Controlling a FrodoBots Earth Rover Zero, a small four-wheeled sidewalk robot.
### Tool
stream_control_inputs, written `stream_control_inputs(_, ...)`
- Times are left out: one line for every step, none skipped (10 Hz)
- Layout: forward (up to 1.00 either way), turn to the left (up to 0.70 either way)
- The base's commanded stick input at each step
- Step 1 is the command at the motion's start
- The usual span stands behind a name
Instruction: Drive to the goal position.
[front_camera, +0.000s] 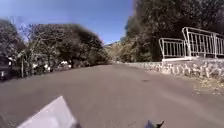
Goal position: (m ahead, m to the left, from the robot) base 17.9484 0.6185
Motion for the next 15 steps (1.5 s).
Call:
stream_control_inputs(0.70,0.00)
stream_control_inputs(0.70,0.00)
stream_control_inputs(0.70,0.00)
stream_control_inputs(0.70,0.00)
stream_control_inputs(0.70,0.00)
stream_control_inputs(0.70,0.00)
stream_control_inputs(0.70,0.00)
stream_control_inputs(0.70,0.00)
stream_control_inputs(0.70,0.00)
stream_control_inputs(0.70,0.00)
stream_control_inputs(0.70,0.00)
stream_control_inputs(0.70,0.00)
stream_control_inputs(0.70,0.00)
stream_control_inputs(0.70,0.00)
stream_control_inputs(0.70,0.00)
